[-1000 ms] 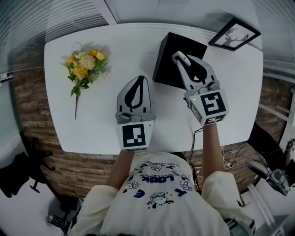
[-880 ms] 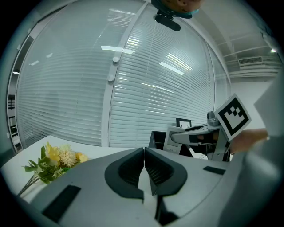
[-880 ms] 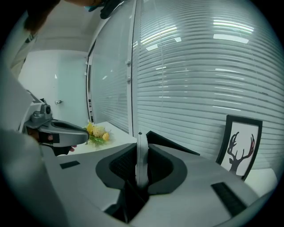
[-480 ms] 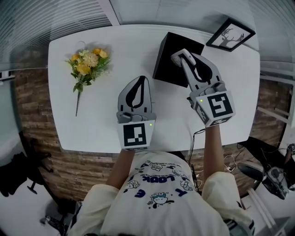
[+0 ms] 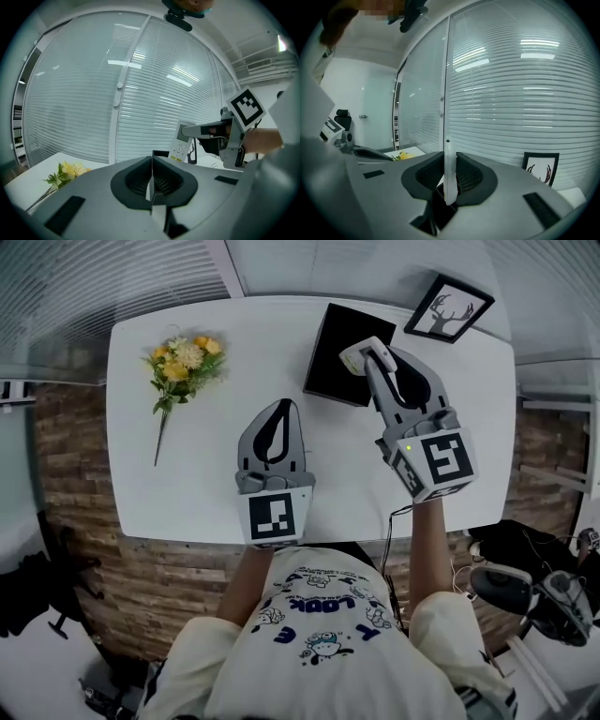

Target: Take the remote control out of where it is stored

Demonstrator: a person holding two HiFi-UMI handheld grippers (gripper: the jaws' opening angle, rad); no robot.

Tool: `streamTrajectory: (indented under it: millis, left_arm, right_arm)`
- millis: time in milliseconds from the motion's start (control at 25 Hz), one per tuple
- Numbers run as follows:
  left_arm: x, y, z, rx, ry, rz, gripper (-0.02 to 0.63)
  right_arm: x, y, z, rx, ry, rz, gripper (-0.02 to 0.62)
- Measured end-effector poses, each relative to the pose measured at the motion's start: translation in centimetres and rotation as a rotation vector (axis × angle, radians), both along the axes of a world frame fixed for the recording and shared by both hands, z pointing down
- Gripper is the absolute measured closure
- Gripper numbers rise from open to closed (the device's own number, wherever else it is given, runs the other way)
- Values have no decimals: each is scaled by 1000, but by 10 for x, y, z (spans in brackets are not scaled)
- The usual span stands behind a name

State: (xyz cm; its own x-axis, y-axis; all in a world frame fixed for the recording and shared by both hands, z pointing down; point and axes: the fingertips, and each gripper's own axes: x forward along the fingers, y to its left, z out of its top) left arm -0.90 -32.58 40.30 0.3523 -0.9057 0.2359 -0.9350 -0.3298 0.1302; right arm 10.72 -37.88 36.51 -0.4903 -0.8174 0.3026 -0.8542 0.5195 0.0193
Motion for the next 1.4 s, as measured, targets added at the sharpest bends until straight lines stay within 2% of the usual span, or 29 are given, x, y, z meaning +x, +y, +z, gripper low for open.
streamTrajectory:
  millis: [320,520,640,760,1000,1400]
  left_arm:
    - [-1,32,-27,53,-9,-26,588]
    - [-8,57,-34,54,-42,-45,586]
    - [-11,68,-44,72,-32,-67,588]
    - [-16,74,-53,90,-21,-91,588]
    - [-20,81,-57,95,-54,-97,588]
    - [-16,88,-64,109,-50,-81,588]
  right_arm:
    - [-14,43,-9,-4,-3,-46,512]
    - [-19,67,-12,-3,-25,-36,512]
    - [-23,79,-9,-14,-26,-38,512]
    - [-34,89,-9,-22,-44,-54,512]
    - [-55,108,-5,-39,-74,-84,512]
    - [-58,127,-2,-56,-82,-70,512]
